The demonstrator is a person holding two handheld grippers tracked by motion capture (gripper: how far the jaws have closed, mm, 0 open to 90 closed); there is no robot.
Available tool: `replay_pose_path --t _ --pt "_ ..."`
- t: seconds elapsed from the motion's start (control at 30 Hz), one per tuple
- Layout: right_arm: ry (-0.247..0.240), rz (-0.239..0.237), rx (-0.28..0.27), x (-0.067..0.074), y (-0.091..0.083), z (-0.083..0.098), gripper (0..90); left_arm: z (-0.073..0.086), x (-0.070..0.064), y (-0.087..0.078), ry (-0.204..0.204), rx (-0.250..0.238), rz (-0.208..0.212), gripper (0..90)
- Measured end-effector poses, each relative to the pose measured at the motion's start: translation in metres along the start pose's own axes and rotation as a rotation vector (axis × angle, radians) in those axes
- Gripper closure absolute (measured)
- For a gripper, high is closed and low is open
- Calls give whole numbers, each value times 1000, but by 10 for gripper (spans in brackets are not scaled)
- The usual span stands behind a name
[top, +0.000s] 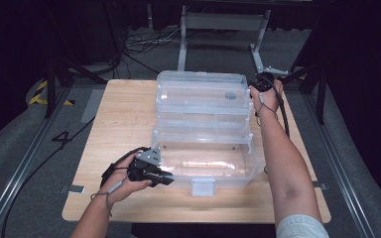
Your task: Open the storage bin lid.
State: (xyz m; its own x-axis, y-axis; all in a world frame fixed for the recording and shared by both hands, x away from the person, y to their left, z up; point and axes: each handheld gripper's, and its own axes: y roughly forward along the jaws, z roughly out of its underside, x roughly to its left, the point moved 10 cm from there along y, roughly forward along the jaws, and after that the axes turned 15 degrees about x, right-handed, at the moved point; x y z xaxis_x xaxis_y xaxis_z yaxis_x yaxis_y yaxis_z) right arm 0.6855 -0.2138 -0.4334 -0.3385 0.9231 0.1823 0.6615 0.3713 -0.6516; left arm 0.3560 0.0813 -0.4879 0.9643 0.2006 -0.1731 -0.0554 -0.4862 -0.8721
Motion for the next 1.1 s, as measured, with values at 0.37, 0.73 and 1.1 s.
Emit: replay_pose_path --t 0.37,0.73,1.1 --pt "11 4 18 -2 6 4 833 0 0 0 1 -2 1 792" --pt "21 14 39 -4 12 8 832 0 0 0 1 -2 3 792" --pt "15 -6 44 -4 9 9 705 0 0 -1 -17 11 12 788"
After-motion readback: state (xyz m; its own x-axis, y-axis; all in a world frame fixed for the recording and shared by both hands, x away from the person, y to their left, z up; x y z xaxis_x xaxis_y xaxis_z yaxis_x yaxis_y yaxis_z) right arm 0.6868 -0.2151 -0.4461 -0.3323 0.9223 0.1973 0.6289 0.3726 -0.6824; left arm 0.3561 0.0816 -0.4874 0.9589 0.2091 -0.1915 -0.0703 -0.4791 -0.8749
